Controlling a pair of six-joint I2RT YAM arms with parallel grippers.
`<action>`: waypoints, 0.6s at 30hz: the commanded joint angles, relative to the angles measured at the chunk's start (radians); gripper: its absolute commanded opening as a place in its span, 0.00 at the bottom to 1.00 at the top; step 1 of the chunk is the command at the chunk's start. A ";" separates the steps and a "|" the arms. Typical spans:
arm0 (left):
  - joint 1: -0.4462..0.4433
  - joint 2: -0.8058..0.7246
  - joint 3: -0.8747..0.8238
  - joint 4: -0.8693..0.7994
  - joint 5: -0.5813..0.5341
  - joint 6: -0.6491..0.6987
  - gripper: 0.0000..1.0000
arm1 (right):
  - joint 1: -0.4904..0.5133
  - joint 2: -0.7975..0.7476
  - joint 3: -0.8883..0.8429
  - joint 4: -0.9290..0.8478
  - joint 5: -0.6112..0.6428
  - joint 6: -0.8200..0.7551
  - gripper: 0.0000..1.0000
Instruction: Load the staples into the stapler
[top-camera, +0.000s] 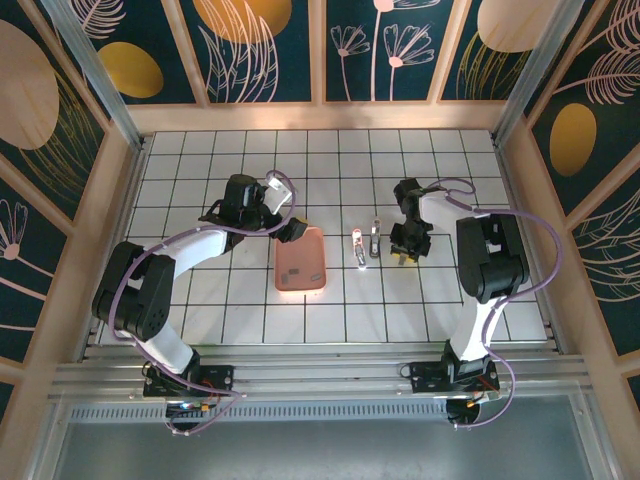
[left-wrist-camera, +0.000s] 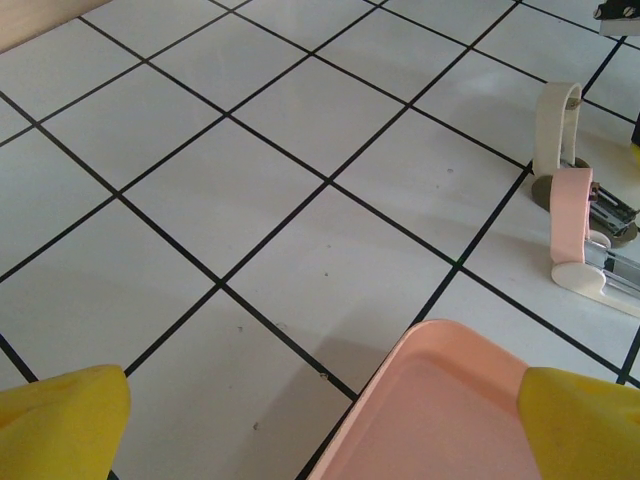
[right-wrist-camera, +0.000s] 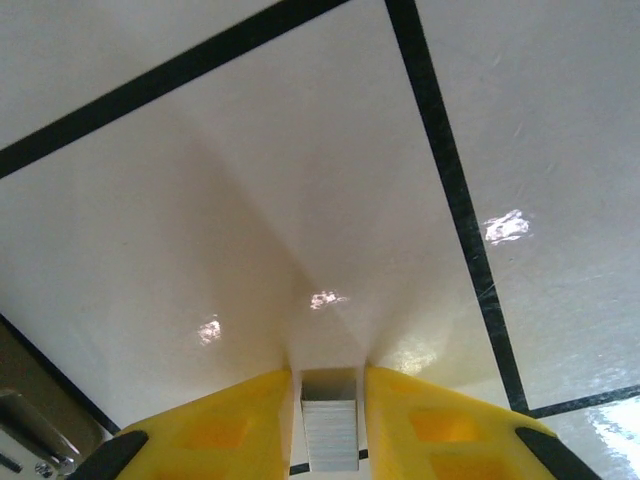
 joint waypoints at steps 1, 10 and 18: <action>0.000 -0.021 -0.010 0.009 0.000 0.020 0.99 | 0.006 0.035 0.017 -0.034 0.031 -0.005 0.25; 0.000 -0.017 -0.012 0.018 0.006 0.011 0.99 | 0.003 0.005 -0.014 0.043 0.034 -0.010 0.15; 0.000 -0.046 -0.077 0.128 -0.001 -0.068 0.99 | 0.066 -0.186 -0.073 0.224 0.081 -0.033 0.12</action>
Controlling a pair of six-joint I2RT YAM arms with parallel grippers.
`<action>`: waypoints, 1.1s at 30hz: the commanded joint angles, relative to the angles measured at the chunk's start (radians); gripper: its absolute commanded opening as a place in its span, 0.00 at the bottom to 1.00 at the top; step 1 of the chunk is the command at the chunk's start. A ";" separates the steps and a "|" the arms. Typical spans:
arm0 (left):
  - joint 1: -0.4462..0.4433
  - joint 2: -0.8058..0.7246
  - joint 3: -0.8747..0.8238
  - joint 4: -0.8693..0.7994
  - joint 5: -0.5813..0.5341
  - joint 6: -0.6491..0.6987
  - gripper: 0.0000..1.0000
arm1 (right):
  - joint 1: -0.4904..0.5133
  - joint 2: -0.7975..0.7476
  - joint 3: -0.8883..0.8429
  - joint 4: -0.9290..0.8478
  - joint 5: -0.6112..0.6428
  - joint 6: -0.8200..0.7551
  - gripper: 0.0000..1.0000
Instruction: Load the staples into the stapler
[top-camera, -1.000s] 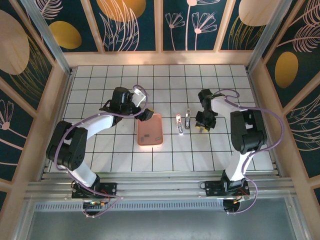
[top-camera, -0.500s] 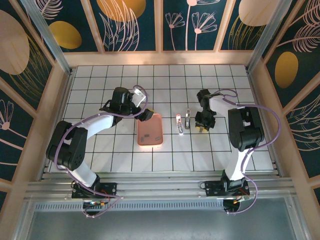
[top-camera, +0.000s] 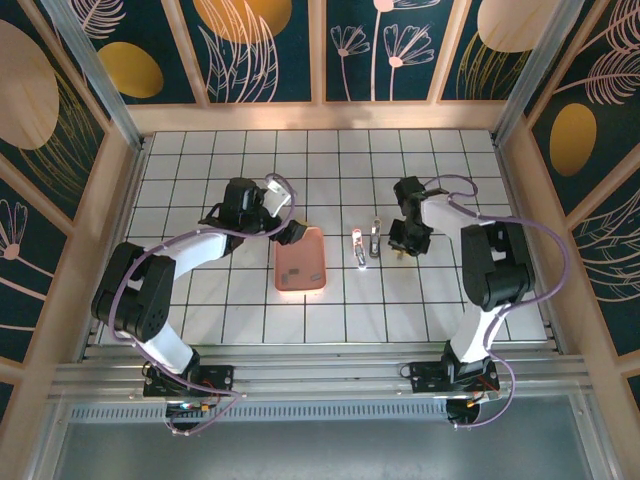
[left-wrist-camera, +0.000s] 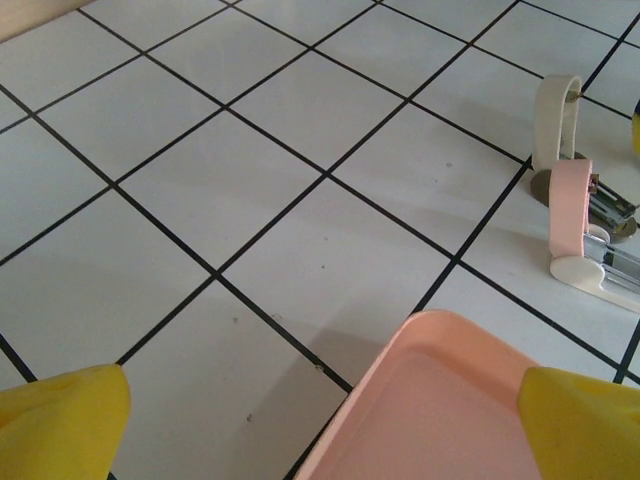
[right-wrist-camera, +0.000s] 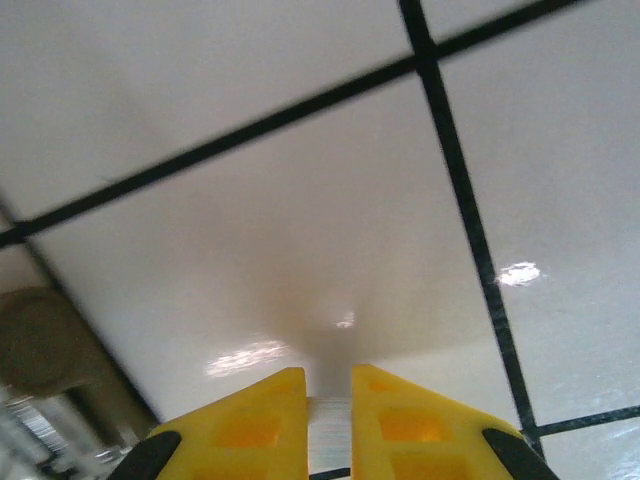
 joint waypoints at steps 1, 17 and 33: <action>0.001 -0.039 -0.042 0.101 -0.002 -0.063 0.99 | 0.060 -0.115 -0.034 0.135 0.063 -0.034 0.12; 0.006 -0.066 -0.128 0.203 -0.003 -0.117 0.99 | 0.236 -0.132 -0.086 0.241 0.179 -0.083 0.11; 0.010 -0.056 -0.128 0.204 0.010 -0.115 0.99 | 0.243 -0.118 -0.166 0.332 0.151 -0.032 0.11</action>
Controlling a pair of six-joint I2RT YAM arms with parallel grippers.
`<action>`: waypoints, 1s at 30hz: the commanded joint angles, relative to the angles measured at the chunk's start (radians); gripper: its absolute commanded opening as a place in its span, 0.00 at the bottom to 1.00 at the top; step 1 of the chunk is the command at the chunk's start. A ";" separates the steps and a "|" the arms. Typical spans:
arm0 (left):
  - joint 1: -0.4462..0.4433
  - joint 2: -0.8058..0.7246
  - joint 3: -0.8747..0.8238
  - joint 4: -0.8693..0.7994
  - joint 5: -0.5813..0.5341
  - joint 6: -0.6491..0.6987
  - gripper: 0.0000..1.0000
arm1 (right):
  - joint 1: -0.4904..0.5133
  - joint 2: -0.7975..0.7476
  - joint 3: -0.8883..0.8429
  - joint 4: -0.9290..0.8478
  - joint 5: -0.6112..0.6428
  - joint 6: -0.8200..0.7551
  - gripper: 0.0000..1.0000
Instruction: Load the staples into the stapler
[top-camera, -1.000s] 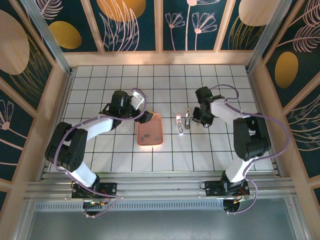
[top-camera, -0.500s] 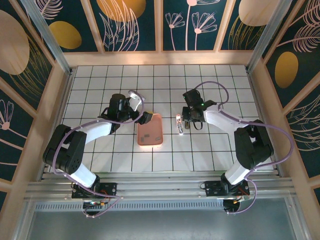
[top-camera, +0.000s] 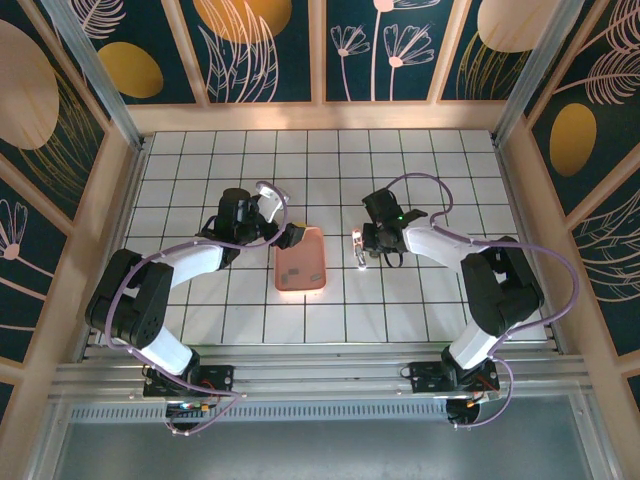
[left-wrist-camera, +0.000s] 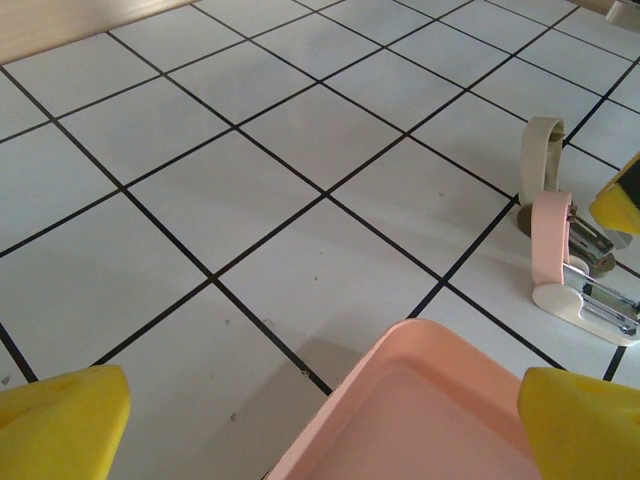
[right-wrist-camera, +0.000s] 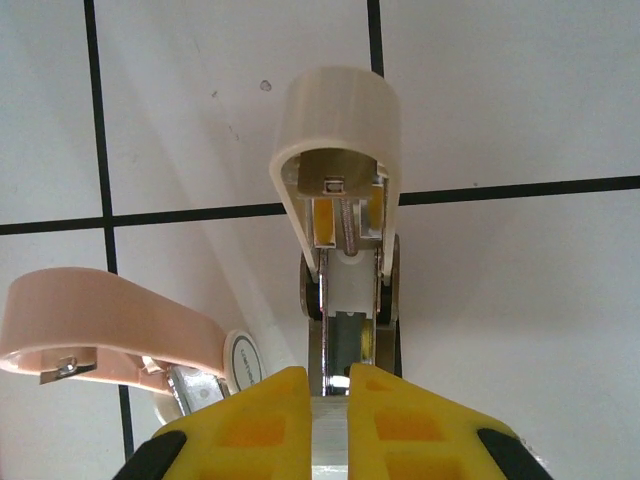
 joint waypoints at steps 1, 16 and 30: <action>0.008 -0.011 -0.005 0.023 0.011 -0.011 0.99 | 0.005 0.010 -0.026 0.037 0.019 0.032 0.11; 0.009 -0.001 0.006 0.008 0.009 -0.004 0.99 | 0.000 0.019 -0.003 0.056 0.070 -0.004 0.11; 0.008 0.002 0.011 0.001 0.010 -0.002 0.99 | -0.007 0.006 -0.010 0.105 0.078 -0.041 0.12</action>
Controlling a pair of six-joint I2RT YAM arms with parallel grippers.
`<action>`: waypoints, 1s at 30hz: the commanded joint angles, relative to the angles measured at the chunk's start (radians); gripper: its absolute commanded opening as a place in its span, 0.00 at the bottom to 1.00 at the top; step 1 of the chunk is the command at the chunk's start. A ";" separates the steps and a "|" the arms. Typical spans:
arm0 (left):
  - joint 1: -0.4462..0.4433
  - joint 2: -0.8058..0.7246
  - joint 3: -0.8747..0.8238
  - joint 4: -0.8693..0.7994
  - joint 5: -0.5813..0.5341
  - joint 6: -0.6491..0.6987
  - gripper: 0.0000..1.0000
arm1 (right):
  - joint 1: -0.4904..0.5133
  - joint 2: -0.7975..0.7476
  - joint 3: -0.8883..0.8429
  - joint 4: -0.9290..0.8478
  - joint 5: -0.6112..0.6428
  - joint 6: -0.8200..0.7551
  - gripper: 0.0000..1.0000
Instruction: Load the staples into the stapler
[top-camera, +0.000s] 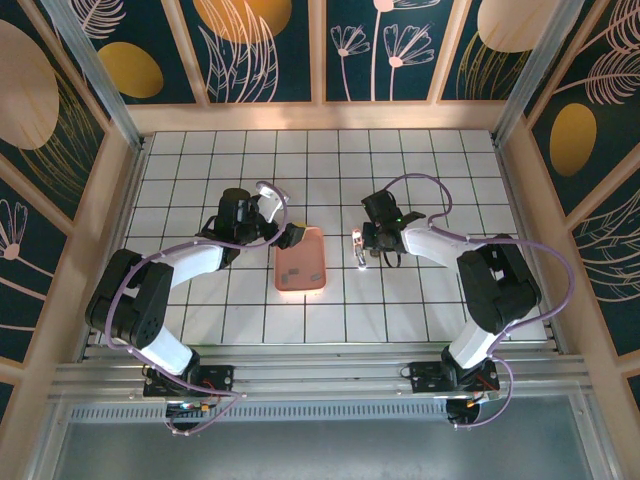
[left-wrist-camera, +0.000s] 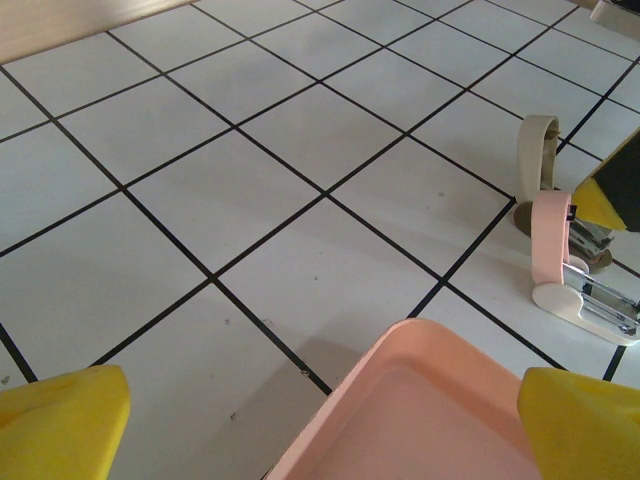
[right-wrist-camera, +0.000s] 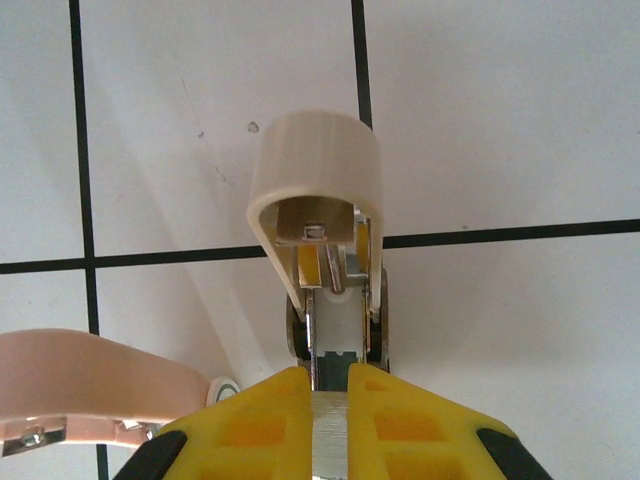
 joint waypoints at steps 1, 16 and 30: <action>0.008 0.003 0.012 0.002 0.010 -0.002 0.99 | -0.007 -0.014 0.006 0.028 0.032 -0.024 0.12; 0.008 0.010 0.018 -0.004 0.008 0.003 0.99 | -0.012 -0.017 -0.060 0.069 0.016 -0.039 0.11; 0.008 0.010 0.019 -0.006 0.007 0.008 0.99 | -0.007 -0.024 -0.062 0.065 0.004 -0.036 0.15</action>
